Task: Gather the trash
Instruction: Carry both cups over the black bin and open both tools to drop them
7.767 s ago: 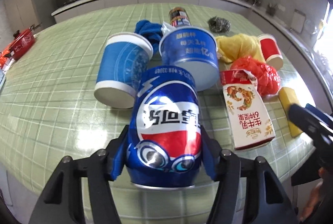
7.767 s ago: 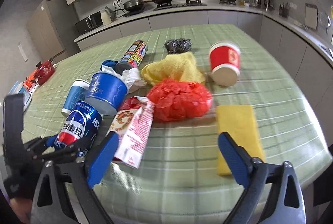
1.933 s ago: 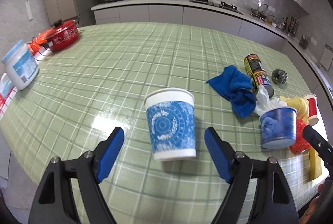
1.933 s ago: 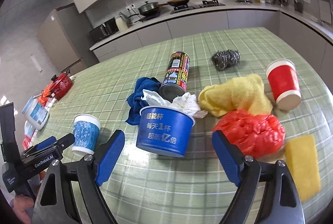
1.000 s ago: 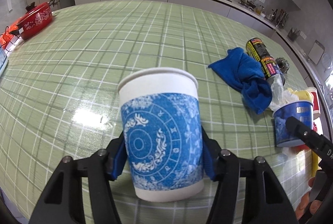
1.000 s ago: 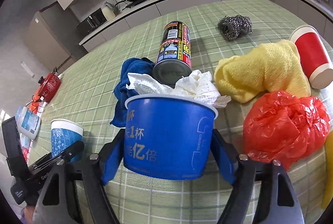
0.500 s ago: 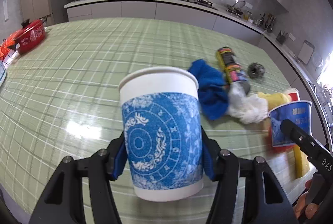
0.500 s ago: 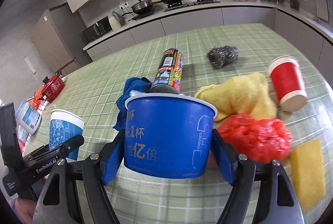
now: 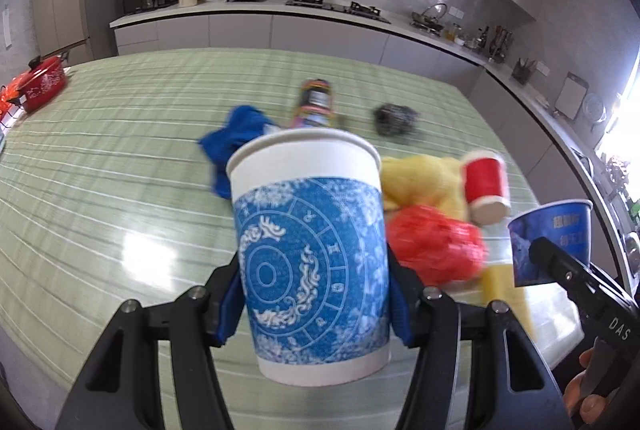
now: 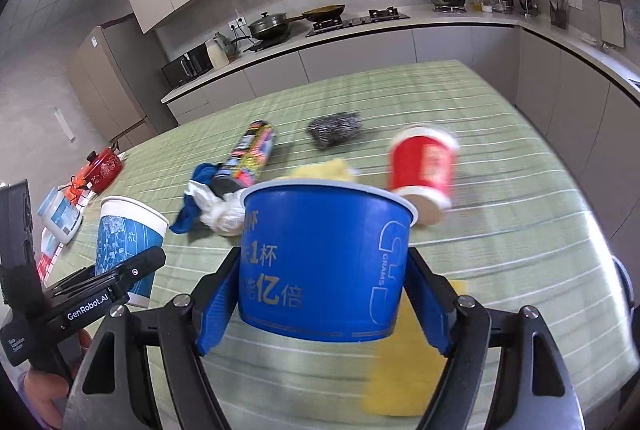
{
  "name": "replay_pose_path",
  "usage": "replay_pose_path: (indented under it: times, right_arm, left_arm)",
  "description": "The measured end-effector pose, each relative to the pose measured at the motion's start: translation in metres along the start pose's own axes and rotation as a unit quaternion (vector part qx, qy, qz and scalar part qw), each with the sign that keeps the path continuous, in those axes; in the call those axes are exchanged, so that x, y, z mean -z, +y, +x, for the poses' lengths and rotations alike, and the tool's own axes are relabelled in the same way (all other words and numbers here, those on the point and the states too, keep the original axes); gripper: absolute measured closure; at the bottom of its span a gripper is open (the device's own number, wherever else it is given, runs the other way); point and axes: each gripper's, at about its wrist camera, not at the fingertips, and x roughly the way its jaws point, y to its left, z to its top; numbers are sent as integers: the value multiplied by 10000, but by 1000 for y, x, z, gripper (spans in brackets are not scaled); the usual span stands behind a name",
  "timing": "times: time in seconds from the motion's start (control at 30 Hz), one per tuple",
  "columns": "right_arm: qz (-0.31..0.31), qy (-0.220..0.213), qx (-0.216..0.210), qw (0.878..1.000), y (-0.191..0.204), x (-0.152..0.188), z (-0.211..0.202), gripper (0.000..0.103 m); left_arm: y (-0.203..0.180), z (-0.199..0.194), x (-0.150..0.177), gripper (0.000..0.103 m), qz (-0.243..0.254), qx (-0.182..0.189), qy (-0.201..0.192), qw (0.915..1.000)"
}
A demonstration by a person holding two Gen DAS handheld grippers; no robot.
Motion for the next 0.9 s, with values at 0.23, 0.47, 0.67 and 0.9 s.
replay_pose_path:
  times: [0.23,0.47,0.67,0.9]
  right_arm:
    - [177,-93,175,9996,-66,0,-36,24]
    - [627,-265,458,9966,-109,12,-62,24]
    - [989,-268,725,9921,-147,25,-84,24]
    - [1219,-464,918,9872,-207,34,-119,24]
  left_arm:
    - [-59,1,12,42,129,233,120,9996]
    - [-104,5,19,42,559,549,75,9969]
    - [-141,6,28,42,776,805,153,9936]
    - [-212,0,42,42,1052,975,101,9896]
